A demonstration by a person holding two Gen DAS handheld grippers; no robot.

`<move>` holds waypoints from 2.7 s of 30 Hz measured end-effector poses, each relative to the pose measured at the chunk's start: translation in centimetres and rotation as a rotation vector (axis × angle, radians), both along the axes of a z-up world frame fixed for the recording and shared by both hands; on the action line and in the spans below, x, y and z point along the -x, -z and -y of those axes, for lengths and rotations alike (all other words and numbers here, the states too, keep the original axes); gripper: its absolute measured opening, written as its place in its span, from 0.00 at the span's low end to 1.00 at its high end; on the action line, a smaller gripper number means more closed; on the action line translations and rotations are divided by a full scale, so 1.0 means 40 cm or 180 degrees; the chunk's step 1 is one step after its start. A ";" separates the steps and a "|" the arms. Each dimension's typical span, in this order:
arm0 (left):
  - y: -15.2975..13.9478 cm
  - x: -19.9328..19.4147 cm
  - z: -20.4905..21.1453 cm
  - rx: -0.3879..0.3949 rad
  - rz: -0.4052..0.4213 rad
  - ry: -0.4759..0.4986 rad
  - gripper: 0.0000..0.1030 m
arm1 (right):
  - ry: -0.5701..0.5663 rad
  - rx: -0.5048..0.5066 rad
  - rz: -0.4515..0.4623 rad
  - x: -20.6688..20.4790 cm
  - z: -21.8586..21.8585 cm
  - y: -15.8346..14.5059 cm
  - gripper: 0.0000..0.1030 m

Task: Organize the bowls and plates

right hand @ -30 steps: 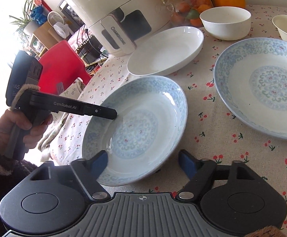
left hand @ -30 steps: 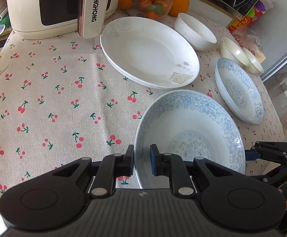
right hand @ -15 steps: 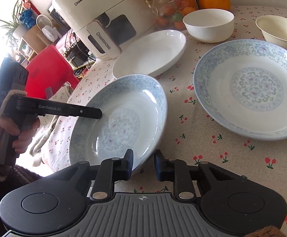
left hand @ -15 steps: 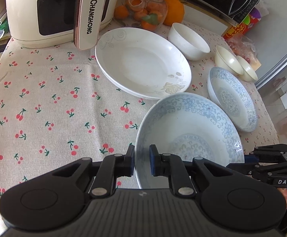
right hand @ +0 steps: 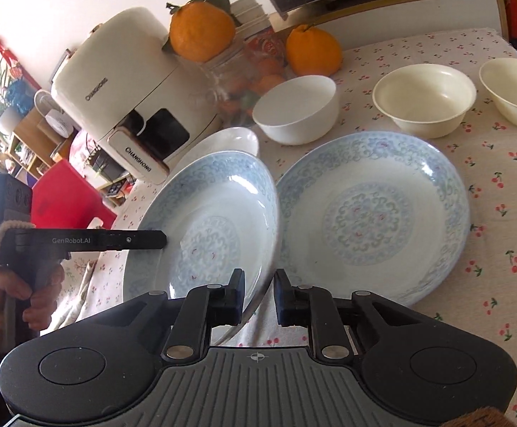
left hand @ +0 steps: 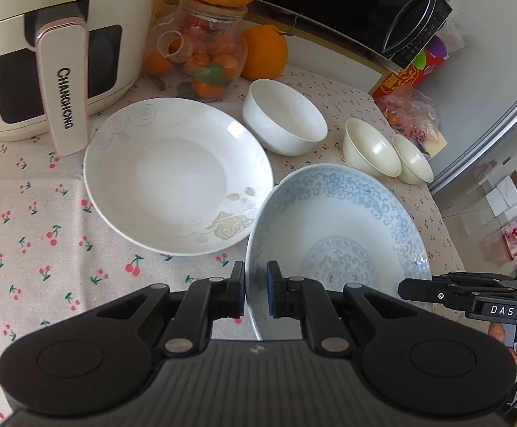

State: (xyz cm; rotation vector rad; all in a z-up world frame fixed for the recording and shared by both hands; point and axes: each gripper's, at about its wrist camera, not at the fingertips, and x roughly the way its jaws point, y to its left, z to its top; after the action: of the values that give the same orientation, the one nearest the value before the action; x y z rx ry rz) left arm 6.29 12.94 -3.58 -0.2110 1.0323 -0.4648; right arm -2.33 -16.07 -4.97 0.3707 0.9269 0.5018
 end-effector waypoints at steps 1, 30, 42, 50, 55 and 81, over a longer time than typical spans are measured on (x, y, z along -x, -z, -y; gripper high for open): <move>0.001 -0.006 0.022 -0.0004 -0.0004 0.0011 0.10 | 0.0054 0.0024 -0.0004 -0.009 0.013 -0.004 0.17; 0.026 -0.067 0.302 -0.0792 0.0412 0.0096 0.10 | 0.1082 0.0319 -0.0325 -0.141 0.177 0.059 0.17; 0.053 -0.056 0.345 -0.1169 0.0528 0.0142 0.13 | 0.1084 0.0489 -0.0218 -0.134 0.161 0.046 0.16; 0.061 -0.037 0.380 -0.1460 0.0708 0.0229 0.14 | 0.1039 0.0774 -0.0033 -0.130 0.135 0.022 0.18; 0.062 -0.038 0.379 -0.1465 0.0713 0.0242 0.15 | 0.0935 0.1078 0.0081 -0.124 0.106 0.012 0.18; 0.008 -0.036 0.336 -0.1255 0.0705 0.0208 0.64 | 0.0881 0.1459 0.0393 -0.116 0.076 -0.030 0.67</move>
State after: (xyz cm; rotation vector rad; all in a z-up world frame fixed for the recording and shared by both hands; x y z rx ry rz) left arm 7.75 -0.51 -3.89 0.2221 0.8940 -0.3266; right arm 2.31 -19.10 -3.76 0.0474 0.8261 0.0503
